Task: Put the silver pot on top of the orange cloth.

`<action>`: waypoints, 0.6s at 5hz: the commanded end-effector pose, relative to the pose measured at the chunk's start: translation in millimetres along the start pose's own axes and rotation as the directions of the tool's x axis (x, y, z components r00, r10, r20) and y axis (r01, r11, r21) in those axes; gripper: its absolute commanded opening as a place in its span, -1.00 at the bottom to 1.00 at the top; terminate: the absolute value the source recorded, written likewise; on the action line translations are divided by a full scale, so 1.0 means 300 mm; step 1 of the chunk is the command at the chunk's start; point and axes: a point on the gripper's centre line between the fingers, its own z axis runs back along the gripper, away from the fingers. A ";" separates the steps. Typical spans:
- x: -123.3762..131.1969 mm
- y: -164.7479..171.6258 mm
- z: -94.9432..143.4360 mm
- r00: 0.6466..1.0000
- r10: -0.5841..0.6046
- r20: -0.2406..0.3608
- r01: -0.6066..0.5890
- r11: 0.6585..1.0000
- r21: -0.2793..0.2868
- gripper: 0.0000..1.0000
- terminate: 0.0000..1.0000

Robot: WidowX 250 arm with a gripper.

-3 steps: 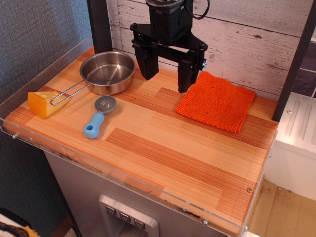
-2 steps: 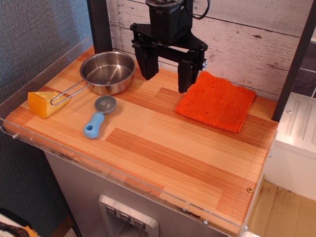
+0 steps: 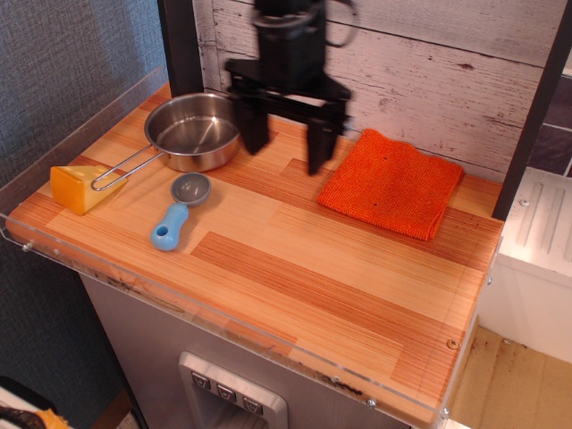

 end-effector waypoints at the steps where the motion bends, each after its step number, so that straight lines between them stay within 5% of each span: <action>1: 0.047 0.161 0.038 0.997 0.051 0.049 -0.053 0.998 0.040 1.00 -1.00; 3: 0.102 0.244 -0.034 0.996 0.057 0.065 -0.064 0.992 0.113 1.00 -1.00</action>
